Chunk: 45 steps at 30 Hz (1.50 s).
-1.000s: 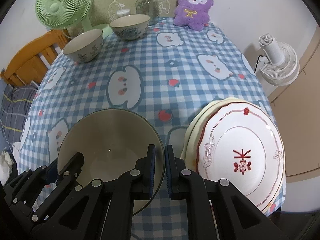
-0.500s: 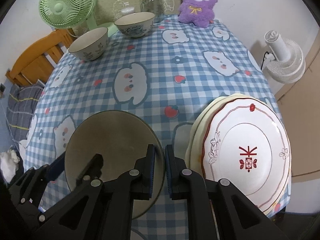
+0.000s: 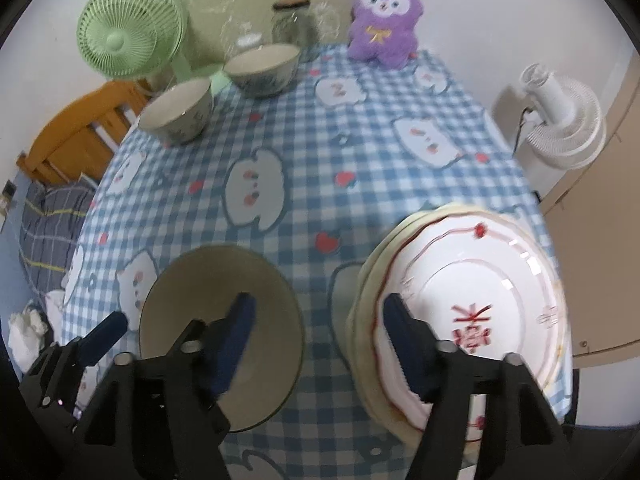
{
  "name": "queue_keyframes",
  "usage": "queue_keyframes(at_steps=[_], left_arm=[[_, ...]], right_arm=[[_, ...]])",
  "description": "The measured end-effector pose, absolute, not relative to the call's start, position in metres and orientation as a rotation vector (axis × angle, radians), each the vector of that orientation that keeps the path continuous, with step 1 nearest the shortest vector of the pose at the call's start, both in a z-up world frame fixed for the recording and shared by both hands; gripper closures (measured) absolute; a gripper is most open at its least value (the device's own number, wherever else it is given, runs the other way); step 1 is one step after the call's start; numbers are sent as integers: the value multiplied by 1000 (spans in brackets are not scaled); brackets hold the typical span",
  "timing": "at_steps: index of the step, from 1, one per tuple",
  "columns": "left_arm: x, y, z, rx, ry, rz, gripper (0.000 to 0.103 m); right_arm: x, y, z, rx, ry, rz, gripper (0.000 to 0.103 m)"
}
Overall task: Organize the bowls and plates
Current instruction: 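Lower the large beige bowl beside the plate stack and open both tools, then withdraw both tools from the bowl toward the bowls by the green fan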
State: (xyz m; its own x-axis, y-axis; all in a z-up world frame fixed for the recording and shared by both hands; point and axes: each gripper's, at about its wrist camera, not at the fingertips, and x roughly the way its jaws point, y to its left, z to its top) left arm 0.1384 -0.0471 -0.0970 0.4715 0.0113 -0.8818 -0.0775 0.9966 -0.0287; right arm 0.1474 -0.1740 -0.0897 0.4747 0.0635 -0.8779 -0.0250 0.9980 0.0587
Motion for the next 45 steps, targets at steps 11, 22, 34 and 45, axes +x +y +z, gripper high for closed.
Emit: queue_keyframes(at_steps=[11, 22, 34, 45], left_arm=[[136, -59, -54, -81, 983, 69, 20], [134, -61, -4, -116, 874, 150, 9], [149, -38, 31, -114, 814, 158, 6], [182, -10, 49, -77, 798, 80, 7]], right_arm=[[146, -189, -43, 28, 991, 122, 23], [147, -183, 16, -51, 857, 174, 11], [162, -159, 49, -48, 792, 180, 10], [190, -134, 66, 23, 756, 140, 10]])
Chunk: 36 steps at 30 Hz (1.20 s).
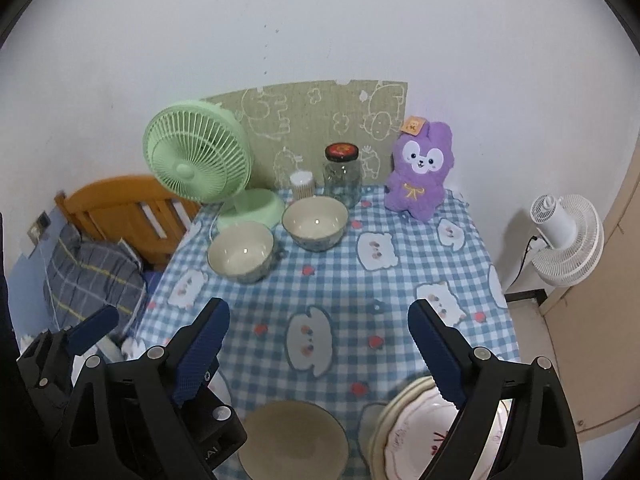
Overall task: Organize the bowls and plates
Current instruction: 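Withdraw both tools from the bowl toward the bowls by the green fan, then reach both tools to the plain beige bowl at the green fan base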
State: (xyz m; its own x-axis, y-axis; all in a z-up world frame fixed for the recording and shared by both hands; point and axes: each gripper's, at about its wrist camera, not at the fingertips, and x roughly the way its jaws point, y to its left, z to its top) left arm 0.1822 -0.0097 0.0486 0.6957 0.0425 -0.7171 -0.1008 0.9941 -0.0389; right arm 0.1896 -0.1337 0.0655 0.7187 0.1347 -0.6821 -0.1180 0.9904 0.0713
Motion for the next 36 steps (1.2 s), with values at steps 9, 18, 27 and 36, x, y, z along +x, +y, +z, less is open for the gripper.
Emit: queue_keyframes(at_steps=[9, 18, 27, 36], left_arm=[[208, 10, 50, -87, 803, 37, 8], [232, 34, 48, -74, 799, 42, 8], [265, 52, 41, -40, 798, 17, 8], [304, 69, 22, -28, 811, -10, 15]], right_arm=[[214, -110, 68, 17, 757, 121, 10], [233, -84, 68, 3, 730, 93, 11], [267, -64, 60, 15, 745, 55, 14], [308, -47, 37, 23, 778, 36, 22]])
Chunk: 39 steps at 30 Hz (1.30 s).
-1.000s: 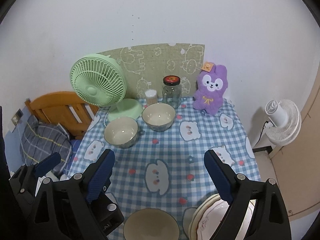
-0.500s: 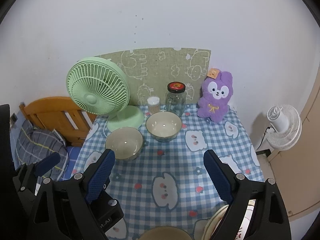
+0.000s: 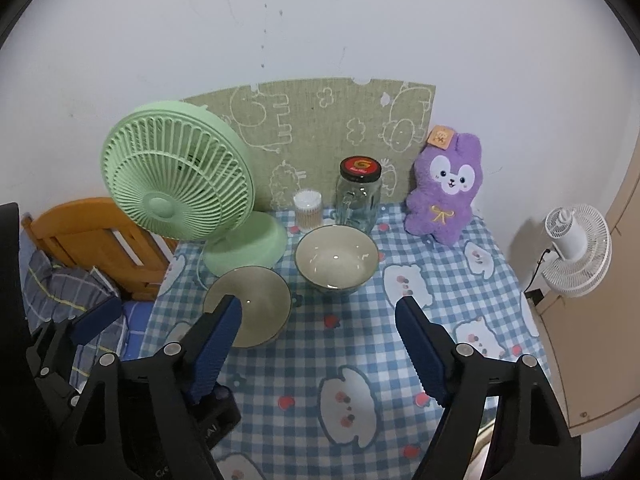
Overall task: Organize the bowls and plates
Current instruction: 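Reach both tools to the plain beige bowl at the green fan base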
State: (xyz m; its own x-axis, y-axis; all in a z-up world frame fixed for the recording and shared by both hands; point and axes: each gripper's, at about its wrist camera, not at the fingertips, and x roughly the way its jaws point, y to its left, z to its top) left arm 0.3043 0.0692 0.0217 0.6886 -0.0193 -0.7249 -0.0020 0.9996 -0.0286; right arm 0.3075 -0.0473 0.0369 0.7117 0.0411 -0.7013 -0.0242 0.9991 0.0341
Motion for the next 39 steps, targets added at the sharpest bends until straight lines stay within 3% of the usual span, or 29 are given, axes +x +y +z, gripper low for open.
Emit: queue_keyframes(at_steps=[11, 26, 32, 36, 39], left_arm=[[346, 89, -23, -28, 858, -4, 16], [395, 105, -86, -4, 928, 21, 25], [406, 108, -106, -4, 957, 30, 30], [412, 106, -116, 13, 976, 35, 38], [415, 106, -123, 10, 993, 36, 43]], right_arm=[[347, -30, -4, 13, 811, 16, 25], [402, -13, -70, 5, 897, -8, 30], [414, -7, -89, -4, 929, -5, 39], [421, -9, -103, 19, 965, -16, 56], [425, -8, -110, 22, 984, -8, 60]])
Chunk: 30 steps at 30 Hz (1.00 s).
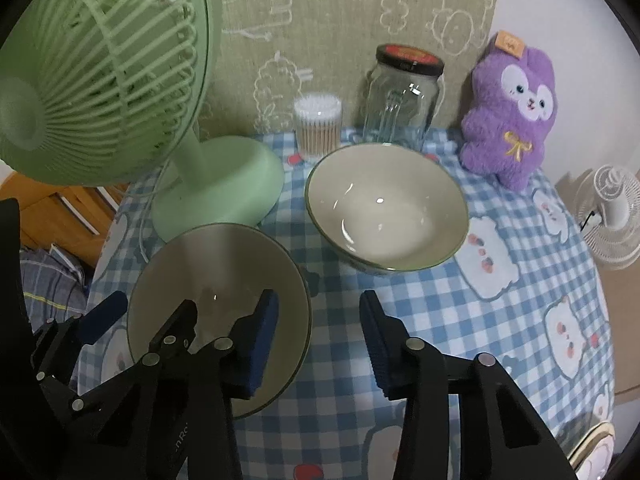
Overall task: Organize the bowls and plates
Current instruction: 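Reach both tools to the plain beige bowl at the green fan base, then close both tools on the rim of the plain beige bowl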
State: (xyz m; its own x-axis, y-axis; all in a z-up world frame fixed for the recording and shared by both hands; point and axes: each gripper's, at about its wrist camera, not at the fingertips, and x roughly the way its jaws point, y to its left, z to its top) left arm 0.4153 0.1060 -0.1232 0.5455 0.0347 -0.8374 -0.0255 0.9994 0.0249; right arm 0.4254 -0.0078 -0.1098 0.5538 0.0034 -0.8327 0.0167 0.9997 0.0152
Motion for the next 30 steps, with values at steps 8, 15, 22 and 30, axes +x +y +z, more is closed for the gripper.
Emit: queue_keyframes(at_steps=[8, 15, 22, 30], left_arm=[[422, 108, -138, -1, 1036, 28, 62], [425, 103, -146, -1, 1057, 29, 80], [425, 107, -146, -16, 1068, 50, 86], [421, 105, -142, -13, 1076, 50, 86]], right_arm=[[433, -6, -122, 13, 1017, -3, 72], [437, 0, -127, 7, 1042, 26, 89], [438, 3, -126, 4, 1044, 12, 89], [433, 0, -121, -9, 1042, 20, 89]])
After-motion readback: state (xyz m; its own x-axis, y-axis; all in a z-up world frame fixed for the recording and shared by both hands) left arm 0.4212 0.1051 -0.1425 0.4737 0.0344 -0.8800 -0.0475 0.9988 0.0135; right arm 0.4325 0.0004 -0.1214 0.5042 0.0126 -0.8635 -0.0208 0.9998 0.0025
